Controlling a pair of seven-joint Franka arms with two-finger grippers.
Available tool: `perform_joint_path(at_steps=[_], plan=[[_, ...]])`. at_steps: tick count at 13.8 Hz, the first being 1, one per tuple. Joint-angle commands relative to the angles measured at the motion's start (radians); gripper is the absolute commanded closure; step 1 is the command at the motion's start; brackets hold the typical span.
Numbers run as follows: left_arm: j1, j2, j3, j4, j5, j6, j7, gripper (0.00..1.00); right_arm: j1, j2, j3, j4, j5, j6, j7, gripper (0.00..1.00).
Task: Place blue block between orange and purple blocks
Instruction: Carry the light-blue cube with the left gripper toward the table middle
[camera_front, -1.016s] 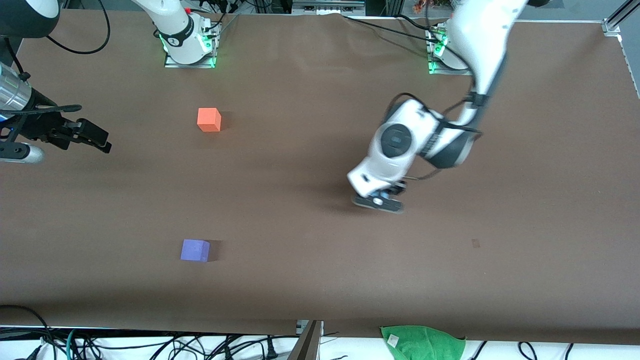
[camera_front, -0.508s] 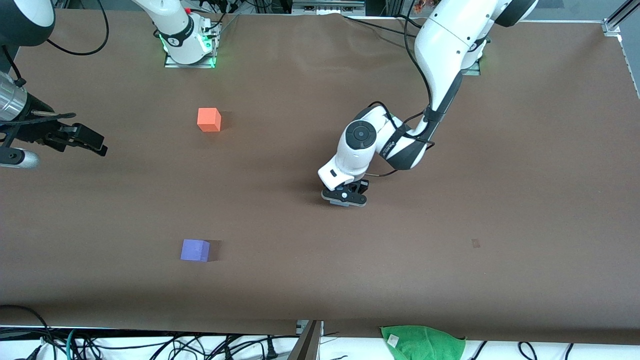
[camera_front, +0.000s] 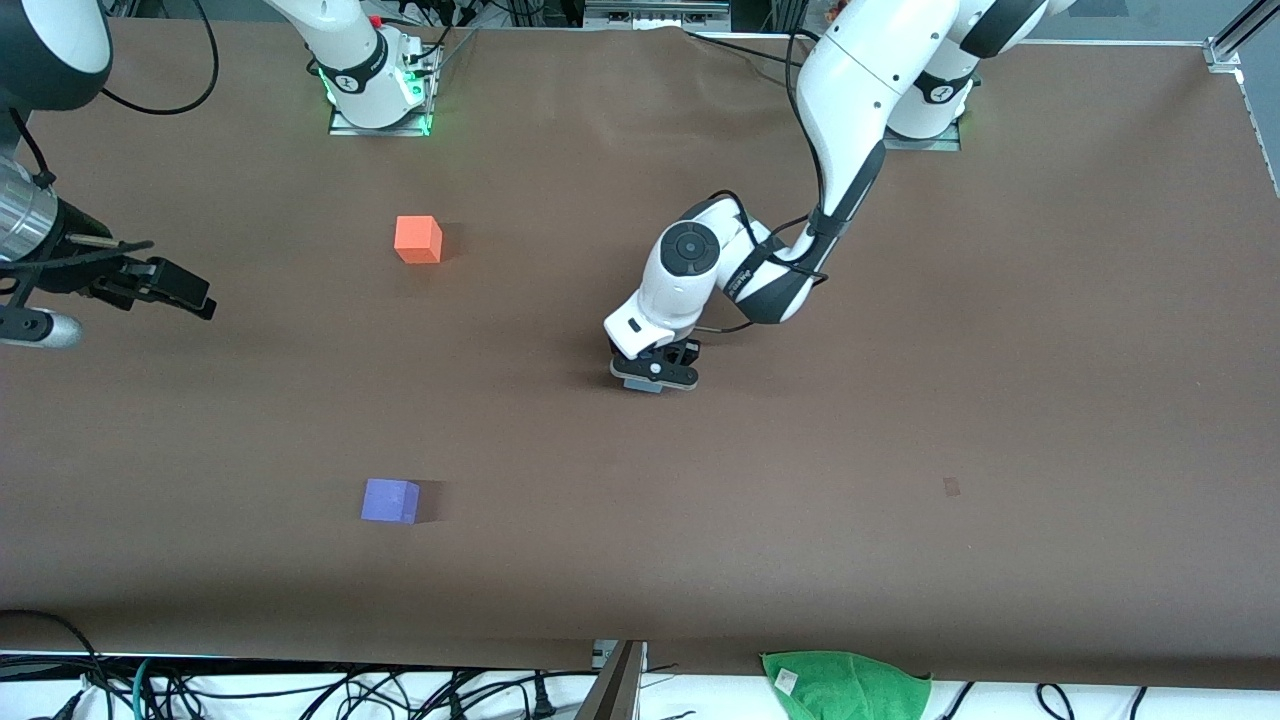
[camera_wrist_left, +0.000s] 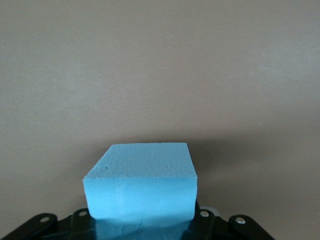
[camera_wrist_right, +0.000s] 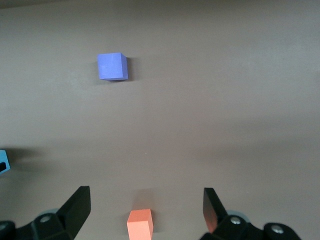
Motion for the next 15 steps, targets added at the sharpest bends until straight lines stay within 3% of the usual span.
perform_joint_path(at_steps=[1,5,8,12,15], plan=[[-0.010,-0.008,0.011,0.010,-0.021,0.004,-0.047,0.00,-0.004,0.022,0.005,0.010,0.004,0.004,-0.013,0.01],[-0.007,-0.150,0.020,0.009,-0.009,-0.058,-0.283,0.00,0.002,0.037,0.007,0.008,-0.002,0.005,-0.013,0.01],[0.060,-0.241,0.025,0.013,0.022,-0.179,-0.252,0.00,0.004,0.087,0.008,0.007,0.001,-0.004,-0.011,0.01],[0.112,-0.322,0.023,0.021,0.192,-0.477,-0.140,0.00,0.044,0.120,0.011,0.005,0.000,0.005,-0.002,0.01],[0.175,-0.371,0.021,0.022,0.192,-0.540,0.019,0.00,0.128,0.158,0.016,0.008,0.024,0.036,0.061,0.01]])
